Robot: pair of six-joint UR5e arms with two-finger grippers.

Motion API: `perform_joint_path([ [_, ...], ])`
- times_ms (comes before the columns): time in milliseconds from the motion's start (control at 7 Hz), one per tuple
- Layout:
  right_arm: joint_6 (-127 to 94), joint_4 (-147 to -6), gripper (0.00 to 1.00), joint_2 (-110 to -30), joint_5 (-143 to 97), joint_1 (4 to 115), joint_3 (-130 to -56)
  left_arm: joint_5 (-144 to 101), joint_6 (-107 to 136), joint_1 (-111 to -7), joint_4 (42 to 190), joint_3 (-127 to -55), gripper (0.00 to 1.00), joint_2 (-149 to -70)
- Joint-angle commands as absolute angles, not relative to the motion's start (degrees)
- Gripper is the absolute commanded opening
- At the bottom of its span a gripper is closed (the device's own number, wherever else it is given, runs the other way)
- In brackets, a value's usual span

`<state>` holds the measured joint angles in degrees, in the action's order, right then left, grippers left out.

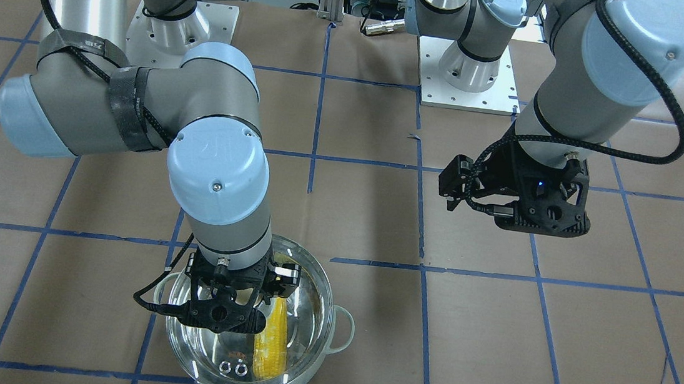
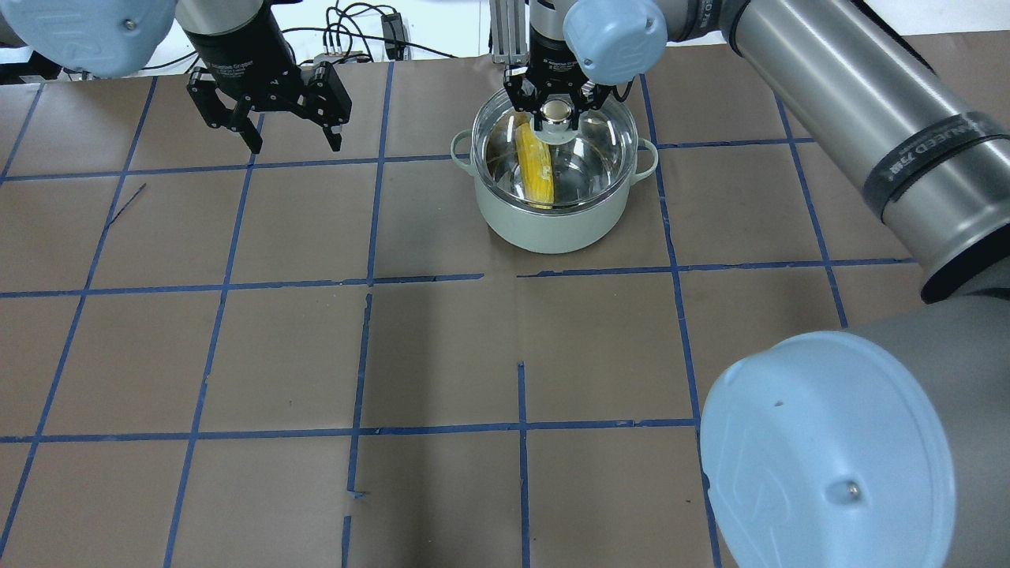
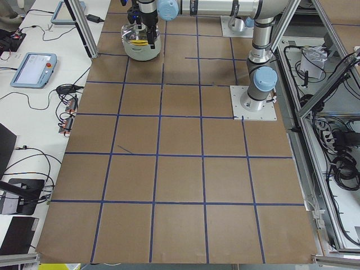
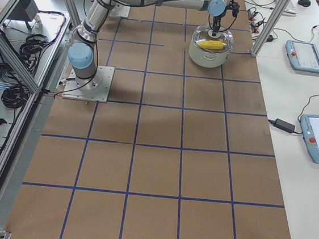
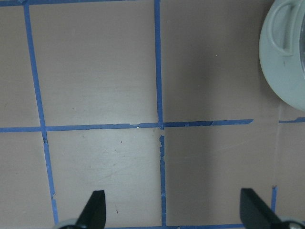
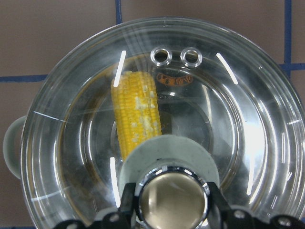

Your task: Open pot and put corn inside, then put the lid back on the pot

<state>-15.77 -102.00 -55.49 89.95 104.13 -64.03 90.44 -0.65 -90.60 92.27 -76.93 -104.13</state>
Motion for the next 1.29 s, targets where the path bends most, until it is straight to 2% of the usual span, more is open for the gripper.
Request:
perform_joint_path([
  [0,-15.5,-102.6,0.22,-55.7,90.0,104.2,-65.5,90.4,-0.6,-90.6,92.3,-77.0,1.0,-104.2],
  [714,-16.0,-102.7,0.28,-55.5,89.6,104.2,-65.0,90.4,-0.6,-90.6,92.2,-76.8,1.0,-104.2],
  [857,-15.9,-102.7,0.34,-55.5,89.6,104.2,-65.0,90.4,-0.6,-90.6,92.3,-76.7,1.0,-104.2],
  [1000,-15.9,-102.7,0.59,-55.5,89.6,104.0,-65.0,90.5,-0.6,-90.7,92.3,-76.9,1.0,-104.2],
  [1143,-15.9,-102.7,0.93,-55.5,90.0,104.0,-65.0,90.5,-0.6,-90.7,92.2,-76.9,1.0,-104.2],
])
